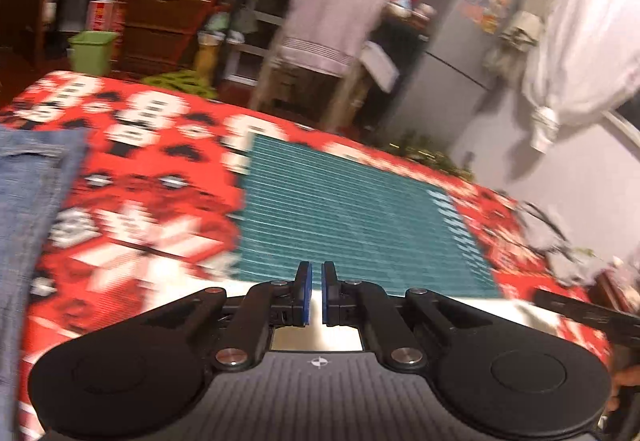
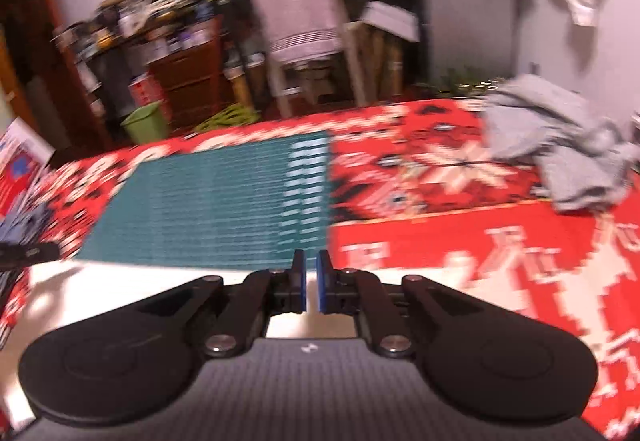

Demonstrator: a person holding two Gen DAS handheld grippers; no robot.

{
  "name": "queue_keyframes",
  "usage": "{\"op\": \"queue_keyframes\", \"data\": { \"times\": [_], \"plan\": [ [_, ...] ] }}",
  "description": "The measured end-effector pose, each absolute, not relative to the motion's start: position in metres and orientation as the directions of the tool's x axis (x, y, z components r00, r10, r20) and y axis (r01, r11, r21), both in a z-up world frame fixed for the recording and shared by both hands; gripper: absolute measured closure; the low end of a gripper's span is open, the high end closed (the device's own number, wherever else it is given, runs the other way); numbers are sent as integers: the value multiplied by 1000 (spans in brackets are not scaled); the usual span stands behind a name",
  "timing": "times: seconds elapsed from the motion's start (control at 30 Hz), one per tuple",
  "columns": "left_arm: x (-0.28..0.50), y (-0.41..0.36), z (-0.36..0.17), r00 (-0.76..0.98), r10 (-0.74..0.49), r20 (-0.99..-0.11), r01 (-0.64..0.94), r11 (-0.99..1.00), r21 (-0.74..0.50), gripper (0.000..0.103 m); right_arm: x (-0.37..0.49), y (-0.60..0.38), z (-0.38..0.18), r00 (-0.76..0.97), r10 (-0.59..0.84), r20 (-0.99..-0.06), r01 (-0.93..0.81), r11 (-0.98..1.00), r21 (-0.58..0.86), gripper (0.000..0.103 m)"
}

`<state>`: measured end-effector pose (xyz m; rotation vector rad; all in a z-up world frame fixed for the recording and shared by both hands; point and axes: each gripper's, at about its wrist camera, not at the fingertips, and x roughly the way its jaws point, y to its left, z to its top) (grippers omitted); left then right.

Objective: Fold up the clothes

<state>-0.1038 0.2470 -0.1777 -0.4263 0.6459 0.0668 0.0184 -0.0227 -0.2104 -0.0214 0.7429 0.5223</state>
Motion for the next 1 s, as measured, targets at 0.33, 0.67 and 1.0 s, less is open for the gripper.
{"op": "queue_keyframes", "data": {
  "times": [0.33, 0.67, 1.0],
  "plan": [
    [-94, 198, -198, 777, -107, -621, -107, 949, -297, 97, -1, -6, -212, 615, 438, -656, -499, 860, 107, 95],
    [-123, 246, -194, 792, -2, -611, -271, 895, -354, 98, 8, -59, -209, 687, 347, -639, -358, 926, 118, 94],
    [-111, 197, -194, 794, -126, -595, -132, 919, -371, 97, -26, -11, -207, 618, 454, -642, -502, 856, 123, 93]
  ]
}}
